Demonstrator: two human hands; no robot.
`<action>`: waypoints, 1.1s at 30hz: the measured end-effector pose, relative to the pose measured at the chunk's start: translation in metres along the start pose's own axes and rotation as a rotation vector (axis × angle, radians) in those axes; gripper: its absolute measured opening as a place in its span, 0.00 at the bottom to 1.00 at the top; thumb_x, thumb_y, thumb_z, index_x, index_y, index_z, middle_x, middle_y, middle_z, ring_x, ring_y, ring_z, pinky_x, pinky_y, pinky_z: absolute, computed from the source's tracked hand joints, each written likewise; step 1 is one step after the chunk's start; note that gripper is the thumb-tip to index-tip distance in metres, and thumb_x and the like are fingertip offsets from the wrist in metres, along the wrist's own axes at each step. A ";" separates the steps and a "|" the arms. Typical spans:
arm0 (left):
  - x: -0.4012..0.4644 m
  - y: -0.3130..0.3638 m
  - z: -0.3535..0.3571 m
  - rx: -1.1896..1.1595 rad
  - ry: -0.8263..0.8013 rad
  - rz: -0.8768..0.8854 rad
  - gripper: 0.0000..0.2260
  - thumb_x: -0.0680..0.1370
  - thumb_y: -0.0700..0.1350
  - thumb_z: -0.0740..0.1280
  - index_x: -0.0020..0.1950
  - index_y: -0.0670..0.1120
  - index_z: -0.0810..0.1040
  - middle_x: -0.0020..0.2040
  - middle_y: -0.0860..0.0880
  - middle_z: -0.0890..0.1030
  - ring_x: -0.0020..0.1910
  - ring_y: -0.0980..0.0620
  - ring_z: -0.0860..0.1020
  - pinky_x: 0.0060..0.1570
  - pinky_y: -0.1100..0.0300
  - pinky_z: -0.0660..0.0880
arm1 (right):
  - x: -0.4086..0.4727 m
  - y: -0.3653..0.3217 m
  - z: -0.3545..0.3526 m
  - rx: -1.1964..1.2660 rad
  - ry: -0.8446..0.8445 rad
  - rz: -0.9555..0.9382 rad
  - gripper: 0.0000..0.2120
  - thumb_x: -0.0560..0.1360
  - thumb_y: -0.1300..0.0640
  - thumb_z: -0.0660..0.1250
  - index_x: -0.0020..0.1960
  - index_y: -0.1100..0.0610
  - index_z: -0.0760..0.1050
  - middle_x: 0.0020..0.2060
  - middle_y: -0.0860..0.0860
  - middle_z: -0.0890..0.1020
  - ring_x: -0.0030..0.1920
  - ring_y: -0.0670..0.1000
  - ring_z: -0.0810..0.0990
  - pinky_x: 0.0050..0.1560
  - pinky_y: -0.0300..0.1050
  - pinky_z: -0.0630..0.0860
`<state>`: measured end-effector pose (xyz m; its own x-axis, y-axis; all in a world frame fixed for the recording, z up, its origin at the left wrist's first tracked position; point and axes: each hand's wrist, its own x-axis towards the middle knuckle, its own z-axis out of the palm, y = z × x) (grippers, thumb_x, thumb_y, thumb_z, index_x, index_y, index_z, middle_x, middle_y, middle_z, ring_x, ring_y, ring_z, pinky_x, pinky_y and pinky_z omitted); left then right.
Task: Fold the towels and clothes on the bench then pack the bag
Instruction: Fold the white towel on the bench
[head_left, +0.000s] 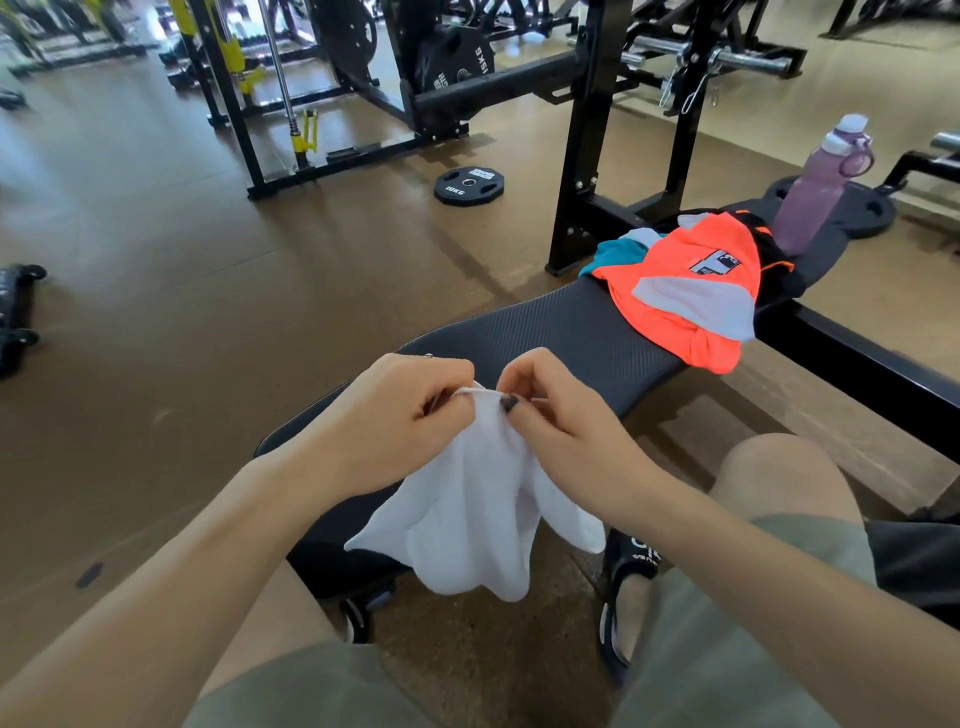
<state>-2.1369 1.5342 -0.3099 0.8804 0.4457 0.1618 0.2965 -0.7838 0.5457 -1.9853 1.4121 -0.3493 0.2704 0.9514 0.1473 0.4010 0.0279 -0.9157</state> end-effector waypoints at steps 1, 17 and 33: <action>0.001 0.001 0.000 -0.041 -0.028 -0.012 0.18 0.81 0.42 0.61 0.32 0.50 0.61 0.28 0.55 0.64 0.30 0.54 0.64 0.31 0.62 0.61 | 0.001 -0.001 0.000 0.050 -0.043 0.001 0.07 0.83 0.59 0.61 0.57 0.47 0.72 0.47 0.43 0.79 0.47 0.47 0.80 0.50 0.47 0.79; -0.013 -0.005 0.019 -0.317 0.094 -0.090 0.02 0.82 0.47 0.65 0.50 0.53 0.77 0.48 0.57 0.82 0.49 0.54 0.82 0.46 0.60 0.80 | 0.014 0.004 -0.016 0.091 -0.035 0.012 0.05 0.80 0.60 0.67 0.54 0.54 0.81 0.46 0.45 0.82 0.51 0.45 0.81 0.48 0.36 0.77; -0.022 -0.020 0.046 -0.267 0.071 -0.079 0.07 0.80 0.52 0.67 0.49 0.50 0.80 0.46 0.57 0.81 0.49 0.54 0.81 0.50 0.55 0.80 | 0.020 -0.002 -0.025 -0.042 0.051 -0.083 0.06 0.82 0.57 0.64 0.52 0.47 0.76 0.43 0.39 0.79 0.49 0.42 0.78 0.45 0.29 0.74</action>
<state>-2.1456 1.5202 -0.3622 0.8277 0.5371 0.1623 0.2465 -0.6079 0.7548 -1.9586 1.4236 -0.3347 0.2787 0.9294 0.2418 0.4602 0.0918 -0.8830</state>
